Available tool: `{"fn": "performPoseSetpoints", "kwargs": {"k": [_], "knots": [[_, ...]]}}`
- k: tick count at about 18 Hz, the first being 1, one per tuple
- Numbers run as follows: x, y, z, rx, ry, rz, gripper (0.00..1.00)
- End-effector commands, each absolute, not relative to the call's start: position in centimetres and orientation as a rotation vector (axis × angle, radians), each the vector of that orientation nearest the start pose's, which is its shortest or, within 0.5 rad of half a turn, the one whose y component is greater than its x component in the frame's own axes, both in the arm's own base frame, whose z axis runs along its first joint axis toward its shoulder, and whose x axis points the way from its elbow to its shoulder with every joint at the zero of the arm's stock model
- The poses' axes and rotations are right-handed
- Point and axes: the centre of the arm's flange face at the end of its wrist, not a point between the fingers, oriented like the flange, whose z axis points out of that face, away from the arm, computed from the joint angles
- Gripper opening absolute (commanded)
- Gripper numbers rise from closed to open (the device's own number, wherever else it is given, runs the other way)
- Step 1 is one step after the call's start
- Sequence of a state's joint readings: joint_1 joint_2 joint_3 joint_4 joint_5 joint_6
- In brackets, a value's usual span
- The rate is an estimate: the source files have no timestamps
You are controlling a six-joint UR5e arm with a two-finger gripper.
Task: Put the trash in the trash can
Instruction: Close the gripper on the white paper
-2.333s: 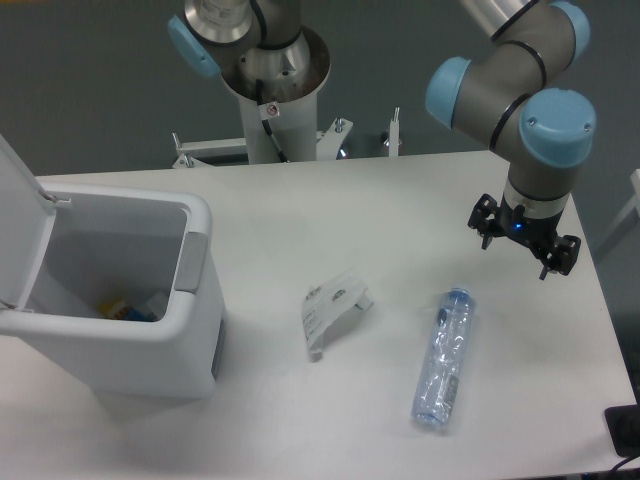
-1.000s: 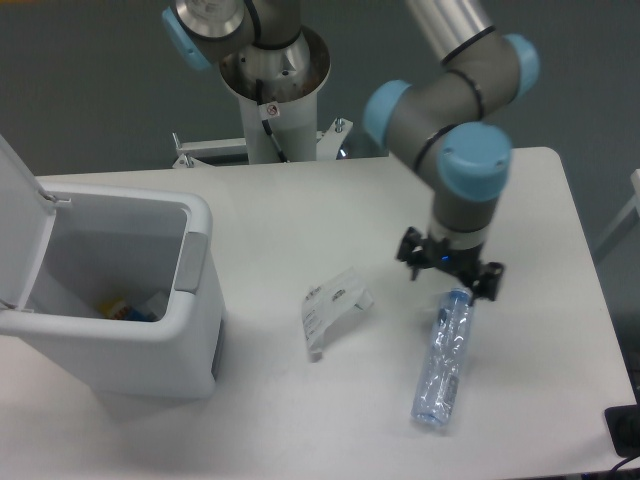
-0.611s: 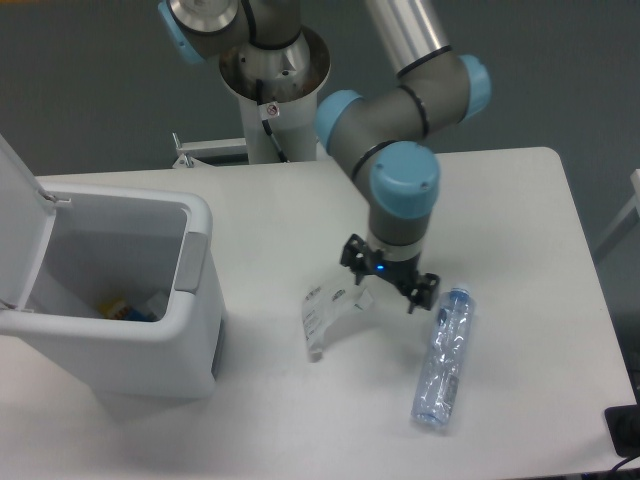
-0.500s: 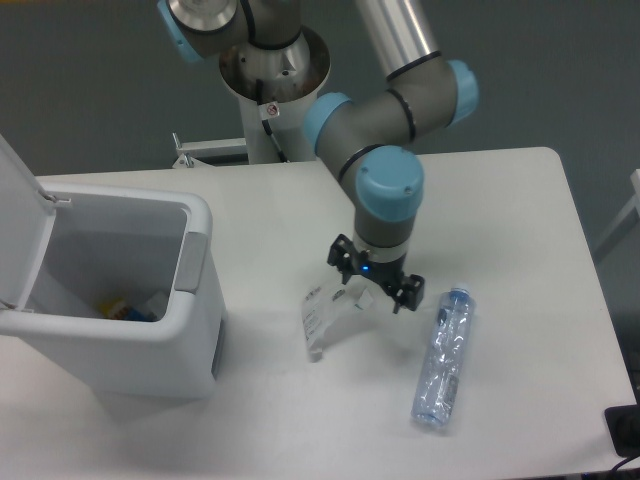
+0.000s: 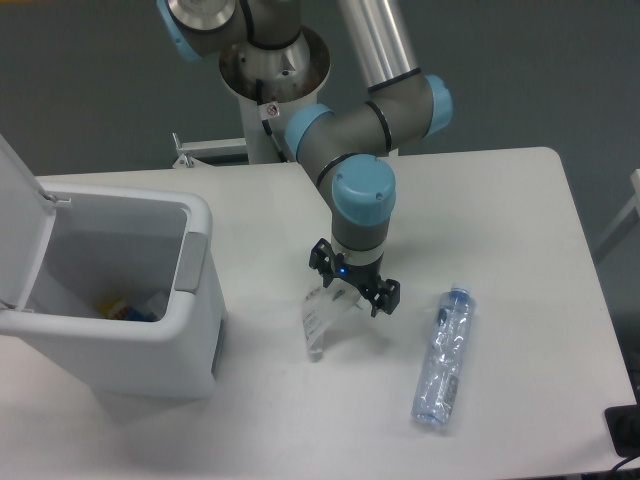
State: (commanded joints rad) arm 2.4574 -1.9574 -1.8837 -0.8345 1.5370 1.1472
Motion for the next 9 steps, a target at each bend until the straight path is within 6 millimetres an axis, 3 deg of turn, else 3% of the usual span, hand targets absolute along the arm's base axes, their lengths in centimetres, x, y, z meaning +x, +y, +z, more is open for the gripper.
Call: {"fn": "performPoseSetpoints", "kwargs": {"k": [1, 2, 9], "knots": [[-35.0, 46.1, 20.8, -3.067, 0.401, 0.018, 0.23], [-35.1, 46.1, 20.9, -3.071, 0.392, 0.023, 0.00], [-36.6, 46.0, 22.8, -3.064, 0.356, 0.038, 0.00]]}}
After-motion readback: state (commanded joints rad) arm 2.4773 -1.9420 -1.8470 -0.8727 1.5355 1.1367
